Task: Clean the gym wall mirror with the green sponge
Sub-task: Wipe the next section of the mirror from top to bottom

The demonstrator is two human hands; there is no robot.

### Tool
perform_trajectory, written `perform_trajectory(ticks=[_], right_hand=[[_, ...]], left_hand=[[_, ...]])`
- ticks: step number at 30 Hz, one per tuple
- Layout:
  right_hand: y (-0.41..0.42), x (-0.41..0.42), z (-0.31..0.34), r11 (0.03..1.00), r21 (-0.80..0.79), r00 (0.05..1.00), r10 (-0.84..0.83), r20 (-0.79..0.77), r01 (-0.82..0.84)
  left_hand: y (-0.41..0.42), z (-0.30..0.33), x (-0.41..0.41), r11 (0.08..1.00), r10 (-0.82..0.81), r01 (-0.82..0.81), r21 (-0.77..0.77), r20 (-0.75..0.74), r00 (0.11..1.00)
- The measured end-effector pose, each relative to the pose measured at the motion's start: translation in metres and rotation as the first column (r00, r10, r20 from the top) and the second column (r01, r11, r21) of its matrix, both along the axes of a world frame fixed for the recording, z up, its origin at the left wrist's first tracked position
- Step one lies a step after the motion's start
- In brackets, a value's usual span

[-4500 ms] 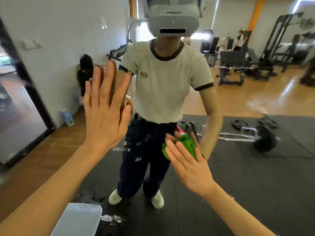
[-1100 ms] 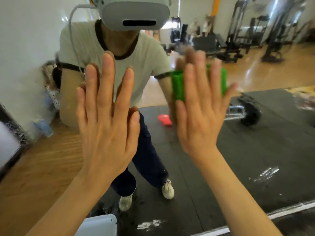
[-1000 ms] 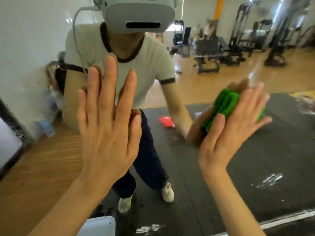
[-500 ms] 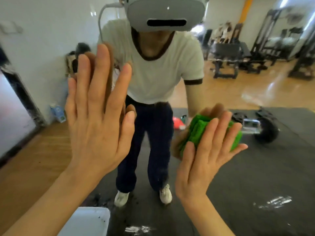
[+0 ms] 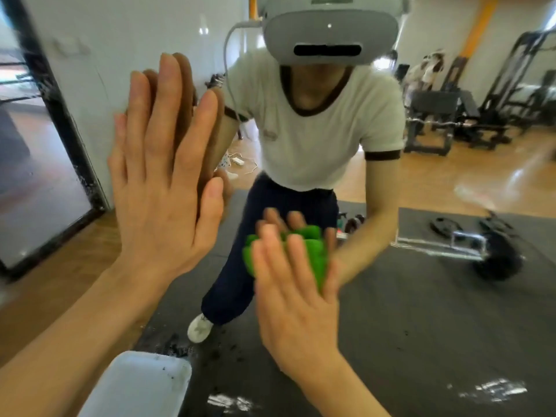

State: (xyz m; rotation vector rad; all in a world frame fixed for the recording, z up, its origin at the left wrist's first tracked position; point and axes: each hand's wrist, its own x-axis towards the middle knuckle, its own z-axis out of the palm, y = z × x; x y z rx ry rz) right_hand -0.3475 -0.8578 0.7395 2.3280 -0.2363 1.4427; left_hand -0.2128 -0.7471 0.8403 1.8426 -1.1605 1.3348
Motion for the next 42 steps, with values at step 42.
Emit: perform_trajectory(ticks=[42], right_hand=[[0.003, 0.007, 0.013, 0.997, 0.009, 0.994, -0.083, 0.076, 0.083]], left_hand=[[0.023, 0.015, -0.006, 0.96, -0.278, 0.278, -0.018, -0.019, 0.96]])
